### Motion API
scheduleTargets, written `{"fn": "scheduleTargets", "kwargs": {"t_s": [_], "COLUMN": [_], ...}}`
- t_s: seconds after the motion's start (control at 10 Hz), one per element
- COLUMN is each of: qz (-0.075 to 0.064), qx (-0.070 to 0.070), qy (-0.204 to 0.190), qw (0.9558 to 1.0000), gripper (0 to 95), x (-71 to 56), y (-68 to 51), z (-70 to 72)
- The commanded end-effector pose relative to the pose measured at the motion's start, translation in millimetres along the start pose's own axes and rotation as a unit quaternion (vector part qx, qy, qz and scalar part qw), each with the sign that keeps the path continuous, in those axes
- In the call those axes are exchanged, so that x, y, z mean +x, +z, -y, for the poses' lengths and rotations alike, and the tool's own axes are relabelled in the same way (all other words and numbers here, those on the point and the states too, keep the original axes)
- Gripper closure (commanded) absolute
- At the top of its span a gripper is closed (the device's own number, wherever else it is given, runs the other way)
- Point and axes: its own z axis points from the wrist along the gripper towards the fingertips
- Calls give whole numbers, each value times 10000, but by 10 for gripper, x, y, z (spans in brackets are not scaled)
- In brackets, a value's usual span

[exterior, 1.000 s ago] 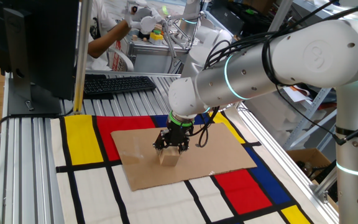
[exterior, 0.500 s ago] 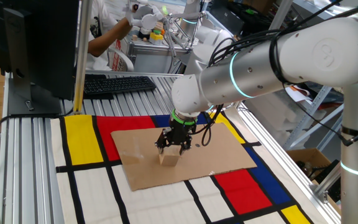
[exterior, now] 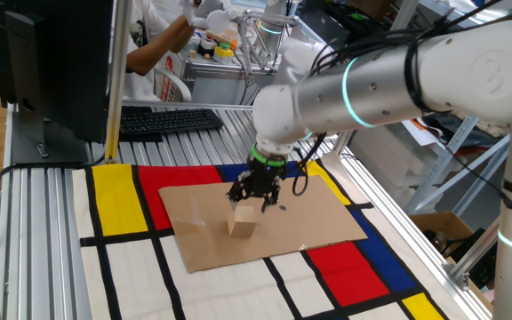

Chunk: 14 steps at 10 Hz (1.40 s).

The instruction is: Hold a small block with the gripper and sweep it from left to right on the table

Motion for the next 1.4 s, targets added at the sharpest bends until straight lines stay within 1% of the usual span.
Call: {"fn": "scheduleTargets", "kwargs": {"t_s": [0.1,0.2,0.3,0.4,0.5,0.6,0.7,0.8,0.9,1.2,1.4], "qz": [-53,-119,-115,-208,-280,-289,-334,-326,-318,-344,-341], "qx": [107,208,226,338,397,377,444,404,428,252,239], "qy": [-87,-188,-317,-395,-446,-463,-606,-620,-668,-733,-732], "qw": [9999,9995,9992,9984,9978,9978,9966,9967,9963,9964,9965], "gripper": [190,570,760,950,950,950,950,950,950,950,950], "x": [5,3,-4,-29,-59,-104,-149,-159,-160,-205,-193], "y": [-38,-51,-52,-54,-46,-28,-23,-34,-43,-53,-70], "z": [35,57,69,99,121,149,193,234,259,377,433]}}
